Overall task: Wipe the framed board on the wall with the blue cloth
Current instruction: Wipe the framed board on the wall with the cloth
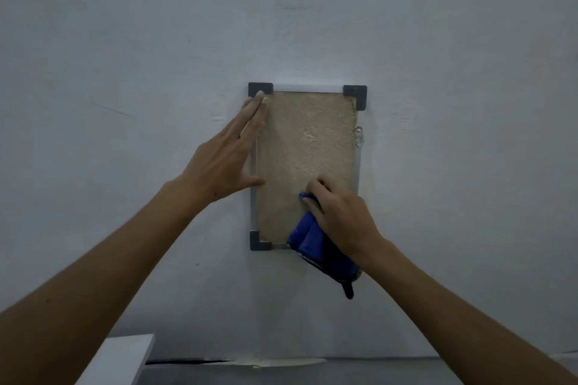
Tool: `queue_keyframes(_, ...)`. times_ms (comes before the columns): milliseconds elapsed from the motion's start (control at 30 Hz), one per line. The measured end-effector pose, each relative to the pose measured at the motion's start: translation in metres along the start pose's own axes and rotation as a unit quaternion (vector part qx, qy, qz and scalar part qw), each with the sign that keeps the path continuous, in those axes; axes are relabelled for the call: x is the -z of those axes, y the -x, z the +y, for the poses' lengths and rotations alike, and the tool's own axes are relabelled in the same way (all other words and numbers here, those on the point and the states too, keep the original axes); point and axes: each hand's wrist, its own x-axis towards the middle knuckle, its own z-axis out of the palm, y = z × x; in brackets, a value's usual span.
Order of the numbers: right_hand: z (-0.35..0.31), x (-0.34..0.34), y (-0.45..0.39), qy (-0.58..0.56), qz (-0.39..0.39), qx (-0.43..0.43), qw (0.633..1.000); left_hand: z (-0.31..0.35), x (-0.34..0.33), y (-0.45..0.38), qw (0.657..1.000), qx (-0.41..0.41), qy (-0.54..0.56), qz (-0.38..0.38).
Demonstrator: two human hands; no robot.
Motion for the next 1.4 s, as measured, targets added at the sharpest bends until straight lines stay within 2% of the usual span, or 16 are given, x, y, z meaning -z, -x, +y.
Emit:
queue_keyframes(67,-0.002,-0.006,0.008,-0.005,-0.013,0.013,1.0,0.001,-0.009,0.011,0.999,0.016,0.025,0.031)
queue_keyframes(167,-0.006,-0.02,0.031,0.0,-0.13,0.066,0.989,0.003,-0.021,0.024,0.994,0.064,0.045,0.073)
queue_keyframes(233,-0.005,-0.022,0.034,0.016,-0.164,0.082,0.983,0.005,-0.027,0.031,0.988,0.103,0.056,0.096)
queue_keyframes(300,-0.004,-0.017,0.023,0.004,-0.139,0.058,0.989,0.007,-0.033,0.037,0.982,0.135,0.067,0.117)
queue_keyframes(433,-0.002,-0.006,0.003,-0.013,-0.022,0.005,1.0,0.012,-0.042,0.048,0.97,0.17,0.087,0.151)
queue_keyframes(500,-0.004,-0.01,0.007,-0.016,-0.002,0.002,1.0,0.015,-0.046,0.056,0.962,0.178,0.102,0.178)
queue_keyframes(567,-0.007,-0.018,0.02,-0.011,-0.043,0.031,0.999,0.018,-0.048,0.065,0.959,0.184,0.114,0.184)
queue_keyframes(667,-0.007,-0.025,0.035,0.011,-0.125,0.096,0.987,0.022,-0.051,0.076,0.96,0.184,0.156,0.144)
queue_keyframes(733,-0.004,-0.02,0.026,0.0,-0.134,0.085,0.987,0.024,-0.053,0.079,0.959,0.189,0.181,0.112)
queue_keyframes(933,-0.003,-0.007,-0.005,-0.033,0.031,-0.008,0.999,0.028,-0.055,0.081,0.931,0.241,0.259,0.086)
queue_keyframes(1000,-0.006,-0.015,0.006,-0.035,-0.005,0.025,0.999,0.028,-0.056,0.082,0.926,0.251,0.269,0.085)
queue_keyframes(1100,-0.01,-0.029,0.03,-0.004,-0.154,0.111,0.982,0.028,-0.055,0.082,0.923,0.262,0.27,0.083)
queue_keyframes(1133,-0.009,-0.03,0.032,0.01,-0.175,0.124,0.977,0.028,-0.055,0.082,0.922,0.264,0.27,0.082)
queue_keyframes(1200,-0.008,-0.026,0.022,-0.001,-0.146,0.097,0.984,0.028,-0.054,0.081,0.922,0.267,0.27,0.078)
queue_keyframes(1333,-0.009,-0.016,-0.001,-0.015,-0.011,0.033,0.999,0.026,-0.049,0.078,0.919,0.279,0.273,0.051)
queue_keyframes(1400,-0.011,-0.02,0.001,-0.017,0.013,0.026,0.999,0.025,-0.047,0.075,0.918,0.286,0.272,0.036)
